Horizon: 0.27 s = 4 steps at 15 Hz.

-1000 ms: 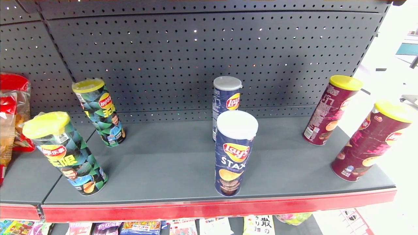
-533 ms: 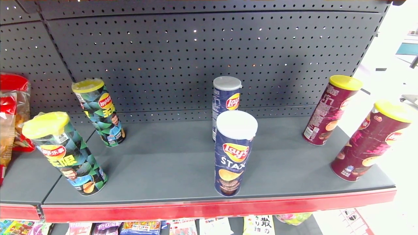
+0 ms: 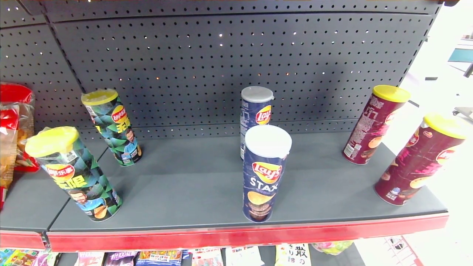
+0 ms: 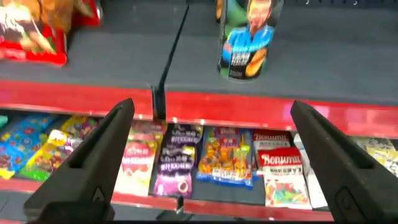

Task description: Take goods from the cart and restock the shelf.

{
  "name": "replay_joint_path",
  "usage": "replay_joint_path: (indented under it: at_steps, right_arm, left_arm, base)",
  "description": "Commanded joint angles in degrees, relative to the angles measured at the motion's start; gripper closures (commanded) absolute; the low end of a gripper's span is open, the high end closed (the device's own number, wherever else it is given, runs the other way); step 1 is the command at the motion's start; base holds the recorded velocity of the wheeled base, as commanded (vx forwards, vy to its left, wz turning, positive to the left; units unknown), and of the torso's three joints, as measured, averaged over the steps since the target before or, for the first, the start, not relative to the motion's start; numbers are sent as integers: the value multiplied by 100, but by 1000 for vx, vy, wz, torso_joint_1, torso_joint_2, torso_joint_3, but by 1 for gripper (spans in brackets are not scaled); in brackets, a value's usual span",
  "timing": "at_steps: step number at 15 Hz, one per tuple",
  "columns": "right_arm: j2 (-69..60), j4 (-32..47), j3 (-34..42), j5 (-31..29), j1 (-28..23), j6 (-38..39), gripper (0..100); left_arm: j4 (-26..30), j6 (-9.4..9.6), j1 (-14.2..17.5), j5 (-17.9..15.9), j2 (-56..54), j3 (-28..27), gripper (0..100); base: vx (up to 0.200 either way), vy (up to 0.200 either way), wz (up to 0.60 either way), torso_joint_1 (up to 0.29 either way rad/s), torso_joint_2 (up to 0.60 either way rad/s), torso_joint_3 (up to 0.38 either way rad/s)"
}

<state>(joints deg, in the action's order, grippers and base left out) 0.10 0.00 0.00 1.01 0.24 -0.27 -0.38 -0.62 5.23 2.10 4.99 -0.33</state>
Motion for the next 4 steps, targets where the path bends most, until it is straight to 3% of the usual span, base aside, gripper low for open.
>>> replay_joint_path:
  at_steps: [1, 4]
  right_arm:
    - [-10, 0, 0, -5, 2, 0, 0]
    - [-10, 0, 0, -22, -7, -17, 0]
  left_arm:
    - [38, 97, -13, -148, 29, 33, 0]
    - [29, 71, -13, -157, 29, 33, 0]
  base:
    - [0, 0, 0, 0, 0, 0]
    - [0, 0, 0, 0, 0, 0]
